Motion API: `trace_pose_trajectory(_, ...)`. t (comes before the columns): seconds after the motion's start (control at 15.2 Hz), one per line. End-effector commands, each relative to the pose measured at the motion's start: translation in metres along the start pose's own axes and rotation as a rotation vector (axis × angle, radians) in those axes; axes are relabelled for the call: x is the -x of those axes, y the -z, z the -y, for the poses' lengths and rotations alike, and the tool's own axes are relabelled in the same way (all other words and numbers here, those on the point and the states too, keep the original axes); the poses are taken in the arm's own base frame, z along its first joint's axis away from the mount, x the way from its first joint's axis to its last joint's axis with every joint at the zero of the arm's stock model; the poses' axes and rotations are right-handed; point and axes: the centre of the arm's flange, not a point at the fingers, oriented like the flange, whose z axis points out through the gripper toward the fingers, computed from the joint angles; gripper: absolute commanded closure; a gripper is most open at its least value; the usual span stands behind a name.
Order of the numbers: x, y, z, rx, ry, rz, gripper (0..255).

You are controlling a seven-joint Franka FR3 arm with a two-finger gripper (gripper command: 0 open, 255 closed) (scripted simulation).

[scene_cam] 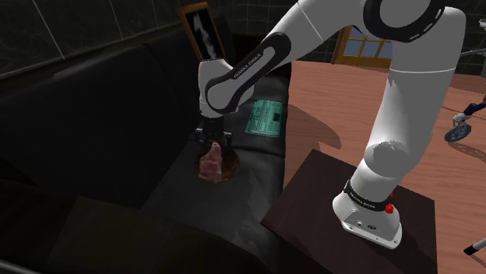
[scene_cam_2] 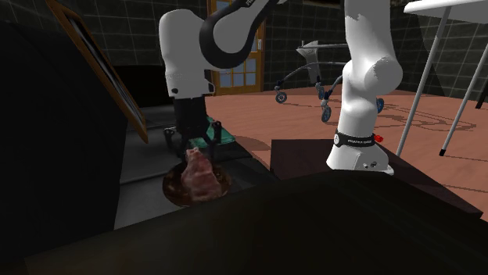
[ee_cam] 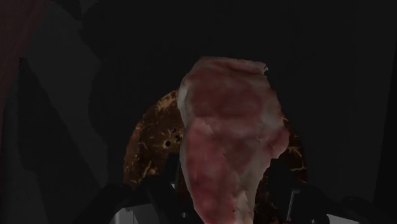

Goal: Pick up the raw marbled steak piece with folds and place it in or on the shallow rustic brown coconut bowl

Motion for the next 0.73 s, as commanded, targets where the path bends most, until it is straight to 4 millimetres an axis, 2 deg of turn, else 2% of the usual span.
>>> trace_pose_trajectory(0.0, -0.002, -0.01, 0.001, -0.001, 0.0, 0.0, 255)
trace_pose_trajectory(0.53, -0.009, -0.052, 0.001, -0.001, 0.0, 0.0, 255)
trace_pose_trajectory(0.66, -0.009, -0.052, 0.001, -0.001, 0.0, 0.0, 255)
